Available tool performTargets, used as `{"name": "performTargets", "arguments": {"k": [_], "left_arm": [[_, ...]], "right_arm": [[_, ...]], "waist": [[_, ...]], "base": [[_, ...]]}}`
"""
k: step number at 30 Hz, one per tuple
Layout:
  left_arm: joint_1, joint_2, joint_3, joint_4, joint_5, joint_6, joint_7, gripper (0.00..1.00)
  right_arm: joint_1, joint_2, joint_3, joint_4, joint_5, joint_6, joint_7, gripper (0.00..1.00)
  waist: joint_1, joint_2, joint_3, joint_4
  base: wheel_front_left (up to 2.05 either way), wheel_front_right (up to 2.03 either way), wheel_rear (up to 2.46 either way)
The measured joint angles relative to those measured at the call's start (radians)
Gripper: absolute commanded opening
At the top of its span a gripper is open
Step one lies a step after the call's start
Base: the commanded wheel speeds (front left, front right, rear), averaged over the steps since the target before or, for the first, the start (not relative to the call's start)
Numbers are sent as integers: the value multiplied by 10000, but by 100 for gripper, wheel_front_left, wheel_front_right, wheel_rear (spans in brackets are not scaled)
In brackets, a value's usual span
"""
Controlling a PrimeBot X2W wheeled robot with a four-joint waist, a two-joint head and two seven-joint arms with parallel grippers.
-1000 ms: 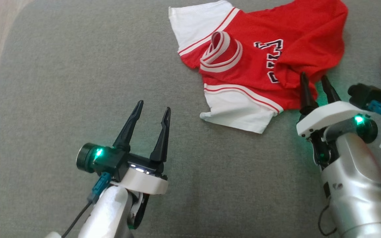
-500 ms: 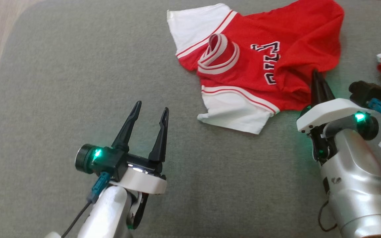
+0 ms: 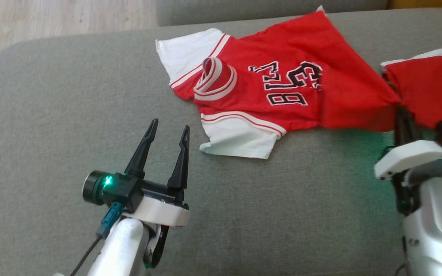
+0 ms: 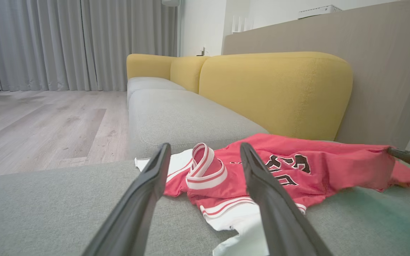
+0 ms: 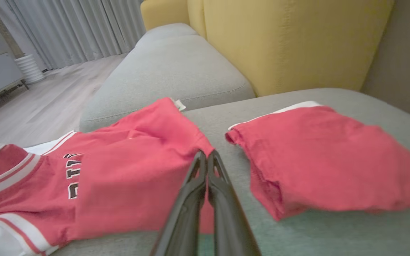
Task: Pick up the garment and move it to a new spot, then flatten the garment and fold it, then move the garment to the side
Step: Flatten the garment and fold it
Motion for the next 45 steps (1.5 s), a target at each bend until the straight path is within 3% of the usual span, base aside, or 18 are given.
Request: {"name": "performTargets", "arguments": {"k": [5,6,7,15,21,28,38,45], "left_arm": [[195,0,-15,-15,-86,2,0,100],[208,2,-19,-15,-86,2,0,100],[209,2,-19,-17,-86,2,0,100],[222,2,10,-15,-81,0,0,100],[397,4,61,-12,-65,-2,0,100],[288,17,38,232,188,-274,0,100],[-2101,-2,17,2928,56,-426,1517,100],[-2940,104,121,4876,121,194,2084,100]], "right_arm": [[177,-13,-640,-876,-874,0,351,0],[177,-8,-765,-991,-1057,0,424,72],[178,-6,-863,-1097,-1290,0,430,100],[318,151,-771,-2015,-1753,0,-171,100],[1457,244,516,-2815,-119,0,-968,100],[2210,272,1300,-3453,629,0,-1223,100],[2168,274,1718,-3710,874,0,-1298,100],[2109,274,1929,-3693,1012,0,-1396,100]], "waist": [[0,0,-176,-127],[0,0,-190,-123],[0,0,-197,-114],[0,0,-250,-82],[0,0,-317,-244],[0,0,-72,-674],[2,0,709,-1480],[2,0,1143,-1943]], "base": [[0,0,0],[0,0,0],[0,0,0],[0,0,0],[0,0,0],[0,0,0],[0,0,0],[0,0,0]]}}
